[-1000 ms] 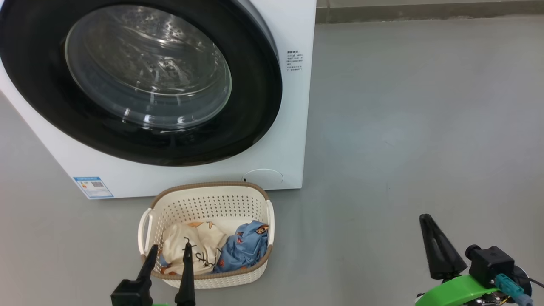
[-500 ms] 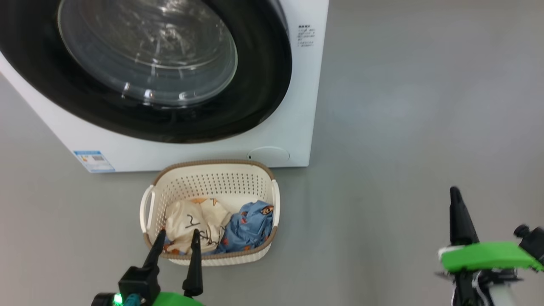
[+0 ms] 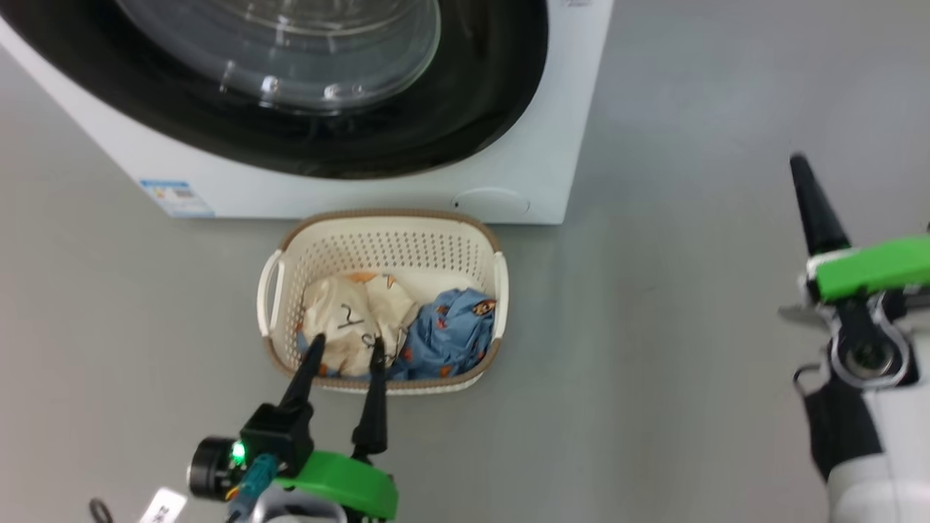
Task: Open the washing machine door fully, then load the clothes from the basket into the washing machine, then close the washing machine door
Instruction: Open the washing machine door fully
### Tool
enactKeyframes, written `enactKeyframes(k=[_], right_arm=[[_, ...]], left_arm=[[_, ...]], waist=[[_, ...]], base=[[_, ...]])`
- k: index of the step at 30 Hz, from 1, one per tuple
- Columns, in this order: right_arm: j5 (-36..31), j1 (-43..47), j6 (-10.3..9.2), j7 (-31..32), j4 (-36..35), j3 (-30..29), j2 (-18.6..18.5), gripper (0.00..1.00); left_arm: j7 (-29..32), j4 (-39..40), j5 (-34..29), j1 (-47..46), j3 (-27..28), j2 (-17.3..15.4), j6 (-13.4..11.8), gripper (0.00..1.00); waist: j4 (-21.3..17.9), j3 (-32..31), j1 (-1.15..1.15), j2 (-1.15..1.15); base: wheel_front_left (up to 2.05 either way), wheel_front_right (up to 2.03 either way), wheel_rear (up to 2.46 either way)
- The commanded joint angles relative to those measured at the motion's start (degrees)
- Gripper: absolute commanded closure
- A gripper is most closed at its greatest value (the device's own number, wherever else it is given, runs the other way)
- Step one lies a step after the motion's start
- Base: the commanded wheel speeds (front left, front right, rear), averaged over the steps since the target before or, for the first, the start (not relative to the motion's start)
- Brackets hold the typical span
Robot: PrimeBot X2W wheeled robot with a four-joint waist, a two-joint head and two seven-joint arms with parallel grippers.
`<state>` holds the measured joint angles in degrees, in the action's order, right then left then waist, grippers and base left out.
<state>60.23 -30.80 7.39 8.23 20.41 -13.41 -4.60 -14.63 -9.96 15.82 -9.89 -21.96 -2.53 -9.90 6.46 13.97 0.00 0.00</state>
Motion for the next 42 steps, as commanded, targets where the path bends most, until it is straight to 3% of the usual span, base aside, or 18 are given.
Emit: enactKeyframes(k=[1,10,20,35,42], right_arm=[[0.23,-2.84,0.1,2.07,-1.9,0.86,-0.65,1.0],[0.64,-14.67,0.1,16.54,-3.77,-0.15,-3.14,1.0],[-1.08,-27.77,0.1,27.53,-1.08,-1.95,-3.04,1.0],[-5.65,-39.95,0.1,38.13,5.35,-3.48,-1.47,1.0],[-7.9,-44.85,0.1,39.65,8.83,-5.55,-1.38,1.0]], left_arm=[[-0.37,1.71,0.55,-2.45,0.8,-0.35,-0.59,0.0],[-0.37,2.19,3.05,-6.78,-3.13,-0.35,-2.47,0.0],[-0.37,2.97,5.1,-10.16,-6.29,-0.34,-3.66,0.0],[-0.37,3.52,6.71,-12.98,-10.88,-0.34,-4.88,0.0],[-0.37,4.13,7.57,-13.73,-12.32,-0.34,-5.32,0.0]], waist=[[2.67,3.39,0.0,0.0],[5.54,8.66,0.0,0.0],[8.33,13.72,0.0,0.0],[11.09,17.11,0.0,0.0],[12.35,18.45,0.0,0.0]], base=[[0.0,0.0,0.0],[0.0,0.0,0.0],[0.0,0.0,0.0],[0.0,0.0,0.0],[0.0,0.0,0.0]])
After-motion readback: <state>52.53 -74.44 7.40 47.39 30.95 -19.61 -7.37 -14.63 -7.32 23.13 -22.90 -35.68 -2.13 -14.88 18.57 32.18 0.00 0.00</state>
